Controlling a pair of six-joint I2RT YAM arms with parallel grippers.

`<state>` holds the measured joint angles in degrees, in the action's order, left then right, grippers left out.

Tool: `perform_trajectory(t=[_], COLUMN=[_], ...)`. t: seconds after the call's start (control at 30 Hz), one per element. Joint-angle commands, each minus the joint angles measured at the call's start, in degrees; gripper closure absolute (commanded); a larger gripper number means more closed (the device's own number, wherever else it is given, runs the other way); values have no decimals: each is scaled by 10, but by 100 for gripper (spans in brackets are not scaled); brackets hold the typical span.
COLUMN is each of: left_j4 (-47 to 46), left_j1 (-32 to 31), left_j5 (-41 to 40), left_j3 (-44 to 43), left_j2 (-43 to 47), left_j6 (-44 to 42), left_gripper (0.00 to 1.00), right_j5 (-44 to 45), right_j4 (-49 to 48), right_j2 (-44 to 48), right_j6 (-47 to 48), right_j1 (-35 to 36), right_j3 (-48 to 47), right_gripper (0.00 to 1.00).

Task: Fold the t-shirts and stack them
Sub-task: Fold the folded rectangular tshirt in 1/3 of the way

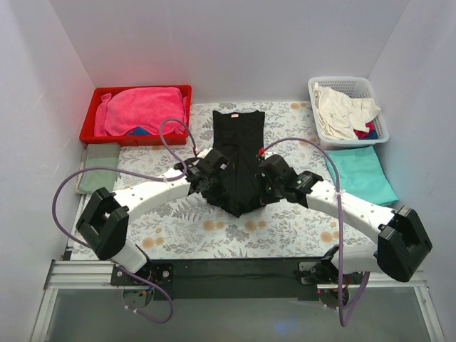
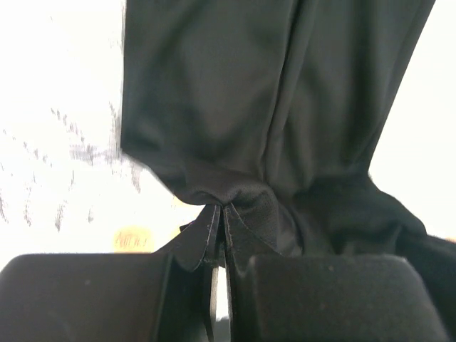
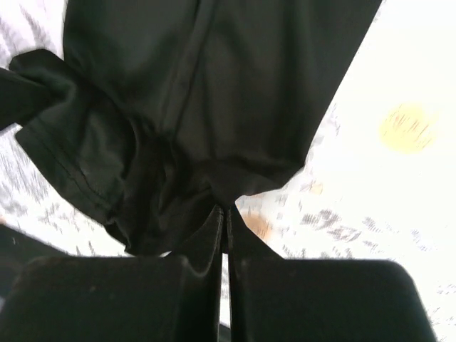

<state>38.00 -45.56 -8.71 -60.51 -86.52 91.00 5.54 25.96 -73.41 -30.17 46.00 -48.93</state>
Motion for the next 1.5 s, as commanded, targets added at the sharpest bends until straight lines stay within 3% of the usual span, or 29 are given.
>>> perform_trajectory(t=[0.0, 0.37, 0.6, 0.97, 1.0, 1.03, 1.07, 1.1, 1.17, 1.2, 1.33, 1.47], left_j4=[24, 28, 24, 49, 51, 52, 48, 43, 17, 11, 23, 16], left_j1=[2, 70, 130, 169, 175, 179, 185, 188, 201, 204, 217, 217], left_j5=[-107, -144, -95, -41, -35, -36, -37, -36, -28, -24, 12, 62], left_j3=[-69, -286, -398, -551, -559, -566, -580, -585, -594, -609, -689, -678], left_j2=[-37, -231, -326, -455, -462, -473, -476, -479, -480, -481, -489, -464], left_j6=[7, -56, -95, -123, -122, -123, -122, -123, -127, -130, -138, -151], left_gripper=[100, 100, 100, 100, 100, 100, 99, 93, 85, 80, 76, 75], right_j5=[52, 46, 1, -76, -83, -88, -86, -84, -82, -83, -79, -96], right_j4=[3, -4, -18, -20, -20, -20, -20, -20, -20, -15, 10, 20], right_j2=[-38, -181, -268, -415, -422, -437, -444, -450, -466, -471, -490, -468], right_j6=[48, 127, 148, 153, 153, 152, 153, 153, 152, 150, 149, 157], right_j1=[-27, -128, -176, -219, -223, -230, -234, -238, -251, -256, -278, -276], right_j3=[-71, -220, -306, -433, -441, -461, -470, -484, -526, -541, -612, -598], right_gripper=[99, 99, 99, 99, 97, 89, 71, 61, 48, 47, 46, 47])
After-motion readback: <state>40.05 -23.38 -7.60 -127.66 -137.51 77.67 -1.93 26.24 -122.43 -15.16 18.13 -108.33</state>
